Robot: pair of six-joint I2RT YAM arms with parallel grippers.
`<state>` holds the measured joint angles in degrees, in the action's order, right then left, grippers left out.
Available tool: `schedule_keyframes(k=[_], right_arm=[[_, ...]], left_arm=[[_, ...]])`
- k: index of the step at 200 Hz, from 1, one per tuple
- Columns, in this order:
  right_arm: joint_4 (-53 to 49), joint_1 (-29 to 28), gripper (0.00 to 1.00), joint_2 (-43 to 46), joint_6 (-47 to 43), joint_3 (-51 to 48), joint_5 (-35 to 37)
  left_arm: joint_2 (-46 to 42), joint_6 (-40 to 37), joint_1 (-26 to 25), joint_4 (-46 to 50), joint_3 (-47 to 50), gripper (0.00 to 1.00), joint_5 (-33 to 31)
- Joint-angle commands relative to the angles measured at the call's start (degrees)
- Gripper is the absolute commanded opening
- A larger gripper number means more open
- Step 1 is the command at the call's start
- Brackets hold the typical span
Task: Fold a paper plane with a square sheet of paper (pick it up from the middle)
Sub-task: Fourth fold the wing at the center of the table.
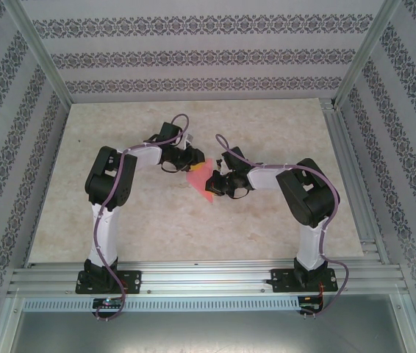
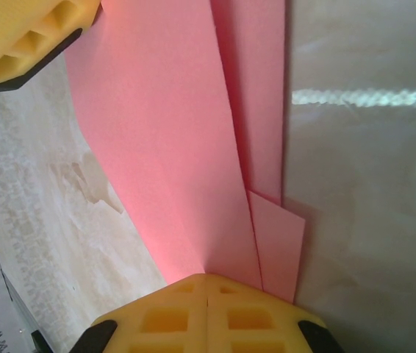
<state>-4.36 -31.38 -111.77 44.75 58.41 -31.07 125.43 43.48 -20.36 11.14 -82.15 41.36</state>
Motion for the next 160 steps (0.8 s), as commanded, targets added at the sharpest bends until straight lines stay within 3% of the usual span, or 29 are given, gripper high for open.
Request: schedule_keyframes(k=[1,98,160], right_arm=[[-8.53,-0.43,0.00,-4.34,-2.15,-1.86,3.55],[-9.57,-0.74,0.00,-3.55,-2.73,-1.27,3.25],[-11.13,-0.71,0.00,-2.40,-3.62,-0.04,3.56]], left_arm=[[1.93,-2.25,1.88,-1.31,-2.88,0.33,-1.63],[7.57,-4.78,4.14,3.96,-8.42,0.33,-3.94],[6.15,-5.82,6.07,9.44,-13.85,0.33,-6.29]])
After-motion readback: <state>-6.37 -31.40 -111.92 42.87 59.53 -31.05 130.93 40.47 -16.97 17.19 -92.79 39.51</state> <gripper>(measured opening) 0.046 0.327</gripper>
